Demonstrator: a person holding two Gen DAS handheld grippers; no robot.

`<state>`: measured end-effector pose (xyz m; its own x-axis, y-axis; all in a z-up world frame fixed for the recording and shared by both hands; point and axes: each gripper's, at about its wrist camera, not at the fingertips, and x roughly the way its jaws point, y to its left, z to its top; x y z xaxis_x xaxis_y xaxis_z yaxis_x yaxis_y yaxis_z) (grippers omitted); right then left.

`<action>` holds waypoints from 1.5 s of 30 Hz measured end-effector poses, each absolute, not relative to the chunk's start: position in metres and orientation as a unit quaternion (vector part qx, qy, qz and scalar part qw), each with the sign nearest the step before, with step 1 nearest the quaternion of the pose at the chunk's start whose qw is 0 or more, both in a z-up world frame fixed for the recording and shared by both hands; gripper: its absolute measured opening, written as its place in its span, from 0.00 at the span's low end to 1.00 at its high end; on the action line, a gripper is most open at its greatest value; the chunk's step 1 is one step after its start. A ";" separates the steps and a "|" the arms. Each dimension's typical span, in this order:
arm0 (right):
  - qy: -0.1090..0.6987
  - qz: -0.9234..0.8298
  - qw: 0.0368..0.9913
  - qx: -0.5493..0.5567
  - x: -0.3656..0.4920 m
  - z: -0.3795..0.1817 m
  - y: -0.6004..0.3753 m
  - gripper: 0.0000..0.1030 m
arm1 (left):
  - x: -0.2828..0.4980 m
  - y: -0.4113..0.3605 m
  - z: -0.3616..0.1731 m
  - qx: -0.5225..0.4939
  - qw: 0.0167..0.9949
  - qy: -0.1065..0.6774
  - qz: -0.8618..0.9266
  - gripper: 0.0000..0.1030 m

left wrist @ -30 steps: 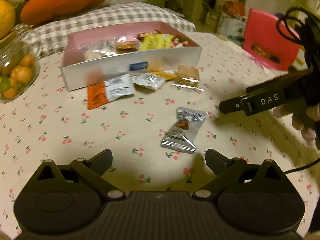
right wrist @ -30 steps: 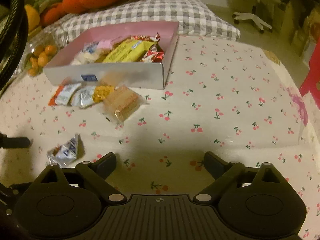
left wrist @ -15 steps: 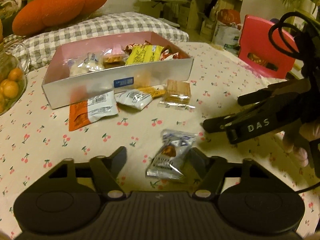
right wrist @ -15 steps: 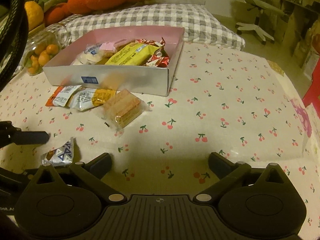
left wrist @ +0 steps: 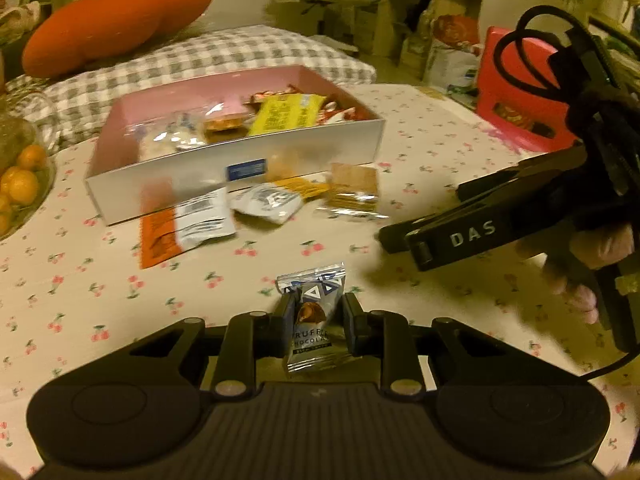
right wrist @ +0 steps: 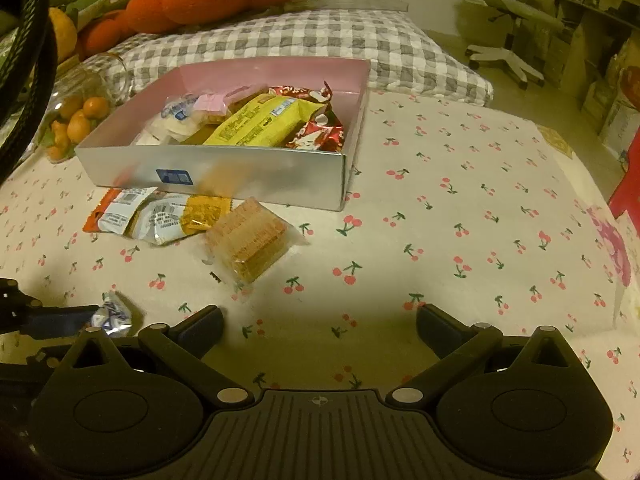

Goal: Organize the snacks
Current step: 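Grasp the silver truffle wrapper with the left tool while the right tool grasps the wafer packet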

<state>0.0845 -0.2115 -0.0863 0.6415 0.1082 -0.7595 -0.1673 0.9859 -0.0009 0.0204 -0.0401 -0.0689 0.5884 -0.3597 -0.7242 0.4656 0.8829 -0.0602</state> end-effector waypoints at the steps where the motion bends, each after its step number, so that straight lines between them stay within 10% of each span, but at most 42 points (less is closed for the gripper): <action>1: 0.416 0.078 0.905 -0.036 0.085 -0.087 -0.210 1.00 | 0.021 -0.037 -0.069 0.068 0.890 0.391 -0.226 0.22; 19: 0.416 0.081 0.904 -0.052 0.111 -0.083 -0.168 0.98 | 0.026 -0.008 -0.064 0.043 0.890 0.416 -0.181 0.22; 32: 0.406 0.105 0.906 -0.064 0.110 -0.074 -0.158 0.49 | 0.028 -0.008 -0.064 0.041 0.890 0.418 -0.179 0.22; 45: 0.423 0.120 0.897 -0.043 0.100 -0.064 -0.171 0.37 | 0.032 -0.004 -0.059 0.032 0.892 0.417 -0.169 0.22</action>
<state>0.1003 -0.1706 -0.0635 0.6138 0.1797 -0.7687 -0.2526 0.9673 0.0244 0.0318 -0.0039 -0.0586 0.5946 -0.2756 -0.7553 0.3287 0.9406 -0.0845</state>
